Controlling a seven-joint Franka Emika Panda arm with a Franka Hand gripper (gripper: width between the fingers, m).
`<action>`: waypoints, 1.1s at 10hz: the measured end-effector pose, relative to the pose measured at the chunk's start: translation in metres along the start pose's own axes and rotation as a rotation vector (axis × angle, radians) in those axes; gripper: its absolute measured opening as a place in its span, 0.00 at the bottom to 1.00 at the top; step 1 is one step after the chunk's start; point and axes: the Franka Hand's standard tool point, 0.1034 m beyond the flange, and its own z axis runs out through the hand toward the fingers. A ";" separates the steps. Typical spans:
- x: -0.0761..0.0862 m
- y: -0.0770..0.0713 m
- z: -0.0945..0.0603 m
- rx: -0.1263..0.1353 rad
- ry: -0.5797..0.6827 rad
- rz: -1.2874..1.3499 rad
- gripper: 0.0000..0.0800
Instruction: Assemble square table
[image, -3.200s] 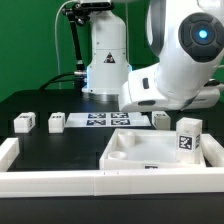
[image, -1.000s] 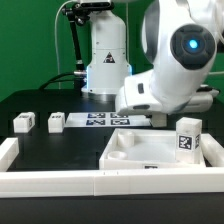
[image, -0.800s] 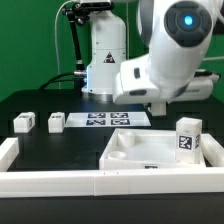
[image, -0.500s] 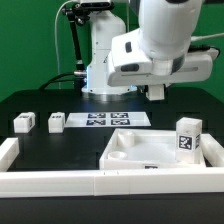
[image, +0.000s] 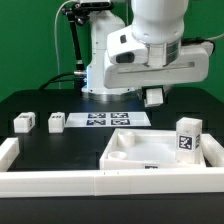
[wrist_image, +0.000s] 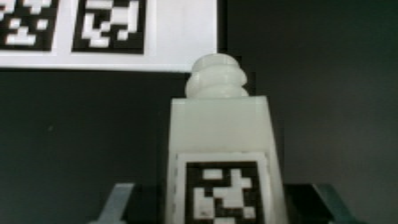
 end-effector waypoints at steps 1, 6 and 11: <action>0.003 0.006 -0.013 0.006 0.065 -0.009 0.36; 0.016 0.023 -0.053 0.001 0.401 -0.016 0.36; 0.027 0.039 -0.059 -0.046 0.627 -0.044 0.36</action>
Offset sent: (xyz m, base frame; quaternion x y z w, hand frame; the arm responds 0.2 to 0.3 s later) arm 0.0192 -0.0253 0.0346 -0.0153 0.1774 -0.0337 0.9834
